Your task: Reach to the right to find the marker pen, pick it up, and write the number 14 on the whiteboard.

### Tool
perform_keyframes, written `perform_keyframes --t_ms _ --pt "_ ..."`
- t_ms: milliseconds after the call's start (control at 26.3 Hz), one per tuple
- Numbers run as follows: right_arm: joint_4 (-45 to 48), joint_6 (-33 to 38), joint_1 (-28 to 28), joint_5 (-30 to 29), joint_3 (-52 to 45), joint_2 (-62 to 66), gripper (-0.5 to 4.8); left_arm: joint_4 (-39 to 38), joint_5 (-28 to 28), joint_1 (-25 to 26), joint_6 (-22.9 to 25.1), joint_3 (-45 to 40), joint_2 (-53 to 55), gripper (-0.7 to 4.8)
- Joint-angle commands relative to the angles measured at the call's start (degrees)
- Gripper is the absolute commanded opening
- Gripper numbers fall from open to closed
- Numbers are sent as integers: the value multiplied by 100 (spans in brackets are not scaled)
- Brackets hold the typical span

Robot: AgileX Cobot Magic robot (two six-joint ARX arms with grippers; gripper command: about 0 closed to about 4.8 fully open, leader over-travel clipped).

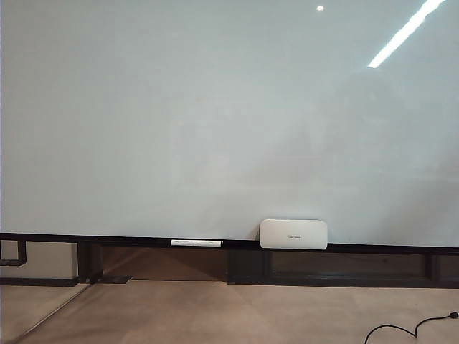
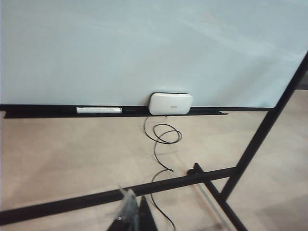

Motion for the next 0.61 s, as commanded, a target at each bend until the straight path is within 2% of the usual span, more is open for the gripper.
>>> perform_keyframes --t_ms 38,228,380,494,608 --pt "549 20 4 -227 9 507 -1 157 26 -4 310 15 2 -6" --pt "1445 22 2 -293 68 1121 -1 195 186 -4 431 15 2 -6" --pt "1432 24 -11 -654 479 1445 -1 385 184 -4 422 15 2 -6" --pt "1443 22 -17 -673 651 1484 0 544 170 -4 404 15 2 -6" --pt "1445 22 -114 -817 870 1714 23 562 13 -4 407 15 4 -6"
